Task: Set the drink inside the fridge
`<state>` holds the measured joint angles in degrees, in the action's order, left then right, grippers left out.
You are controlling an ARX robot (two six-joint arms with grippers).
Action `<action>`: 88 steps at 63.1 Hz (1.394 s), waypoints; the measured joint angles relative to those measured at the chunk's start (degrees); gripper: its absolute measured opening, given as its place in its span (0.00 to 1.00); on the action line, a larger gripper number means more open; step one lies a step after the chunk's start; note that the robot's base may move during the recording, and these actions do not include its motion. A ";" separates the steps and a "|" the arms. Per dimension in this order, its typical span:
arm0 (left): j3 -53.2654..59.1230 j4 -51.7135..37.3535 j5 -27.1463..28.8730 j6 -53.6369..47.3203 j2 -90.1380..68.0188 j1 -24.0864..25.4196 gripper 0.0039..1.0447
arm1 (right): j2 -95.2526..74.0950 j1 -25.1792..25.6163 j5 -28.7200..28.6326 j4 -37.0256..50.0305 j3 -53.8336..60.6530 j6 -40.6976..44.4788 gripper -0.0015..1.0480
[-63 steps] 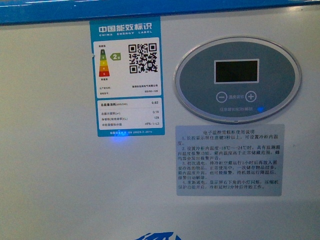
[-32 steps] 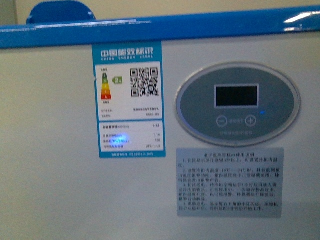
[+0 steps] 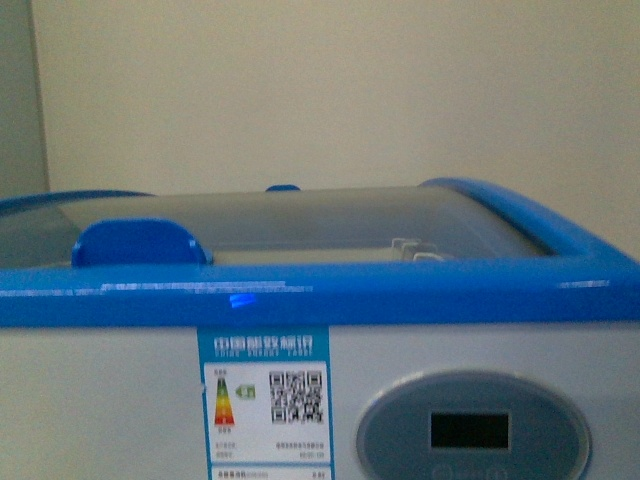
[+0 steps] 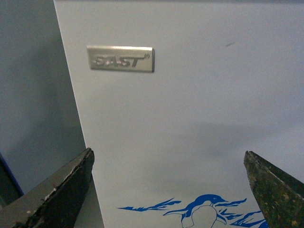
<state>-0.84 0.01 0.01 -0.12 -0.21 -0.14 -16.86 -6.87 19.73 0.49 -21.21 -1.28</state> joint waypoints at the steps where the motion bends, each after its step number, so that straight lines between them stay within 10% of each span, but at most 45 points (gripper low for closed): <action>1: 0.00 0.00 0.00 0.02 0.00 0.00 0.92 | 0.00 0.00 0.00 0.00 -0.02 -0.02 0.36; 71: -0.02 0.07 -0.20 0.13 -0.04 0.02 0.92 | 0.00 0.00 0.00 0.04 -0.11 -0.02 0.35; 88: -11.45 -12.17 -26.21 -9.60 -38.16 4.50 0.92 | -0.02 -0.02 0.09 0.04 -0.11 -0.02 0.35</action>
<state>-12.29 -12.16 -26.20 -9.72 -38.37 4.36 -16.88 -6.90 19.81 0.54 -21.32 -1.30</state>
